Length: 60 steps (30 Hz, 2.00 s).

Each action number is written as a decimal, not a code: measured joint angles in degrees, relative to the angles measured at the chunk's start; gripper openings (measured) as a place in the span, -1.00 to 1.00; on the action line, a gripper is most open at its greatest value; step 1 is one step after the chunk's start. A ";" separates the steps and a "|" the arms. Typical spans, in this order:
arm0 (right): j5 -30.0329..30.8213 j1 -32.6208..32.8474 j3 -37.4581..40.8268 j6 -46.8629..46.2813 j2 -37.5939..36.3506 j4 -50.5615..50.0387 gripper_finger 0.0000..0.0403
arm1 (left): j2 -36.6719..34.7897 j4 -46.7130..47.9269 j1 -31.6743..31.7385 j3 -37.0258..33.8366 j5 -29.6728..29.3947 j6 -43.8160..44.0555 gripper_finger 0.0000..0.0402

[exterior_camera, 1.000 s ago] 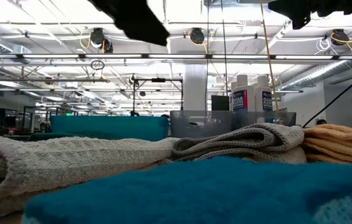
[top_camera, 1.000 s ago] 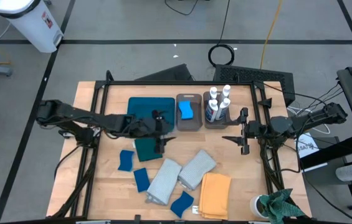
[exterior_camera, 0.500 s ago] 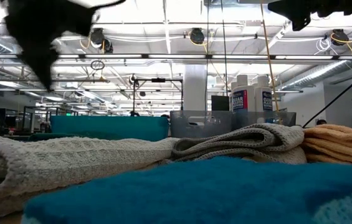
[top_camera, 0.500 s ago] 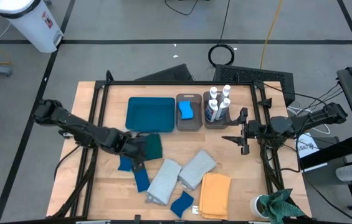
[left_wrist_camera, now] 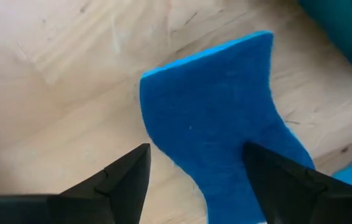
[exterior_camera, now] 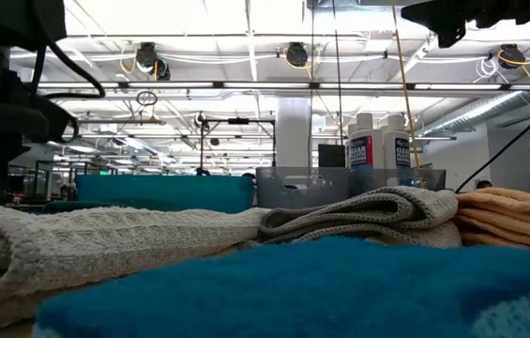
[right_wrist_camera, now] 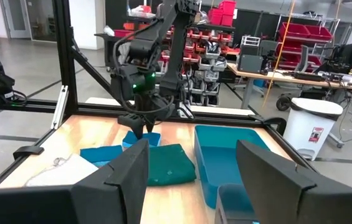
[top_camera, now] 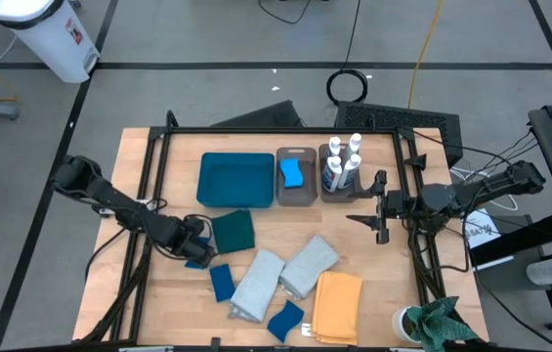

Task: Pick & Place Kitchen Items
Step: Put the blue sponge into the left black bin

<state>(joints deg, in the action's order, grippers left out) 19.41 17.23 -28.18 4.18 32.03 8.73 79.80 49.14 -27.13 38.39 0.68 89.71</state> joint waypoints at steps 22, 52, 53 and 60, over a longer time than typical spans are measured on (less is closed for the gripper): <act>-0.01 0.00 0.00 5.10 0.00 3.11 0.05 | -0.08 -10.13 -3.55 -5.09 -6.42 0.56 0.05; -0.01 0.00 0.00 4.84 0.93 3.06 0.05 | -10.13 1.56 -7.21 7.30 -26.33 -9.00 -0.93; 0.01 -0.02 0.00 4.84 1.03 3.09 0.05 | -10.12 1.28 -6.84 7.90 -28.05 -10.35 -0.94; 0.01 0.00 0.00 4.09 2.55 3.42 0.05 | -10.02 -8.89 -2.82 10.80 -37.60 -26.42 -0.90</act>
<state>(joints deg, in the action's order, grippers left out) 19.42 17.23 -28.18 8.26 34.58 12.15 69.78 40.25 -29.95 49.19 -36.93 63.29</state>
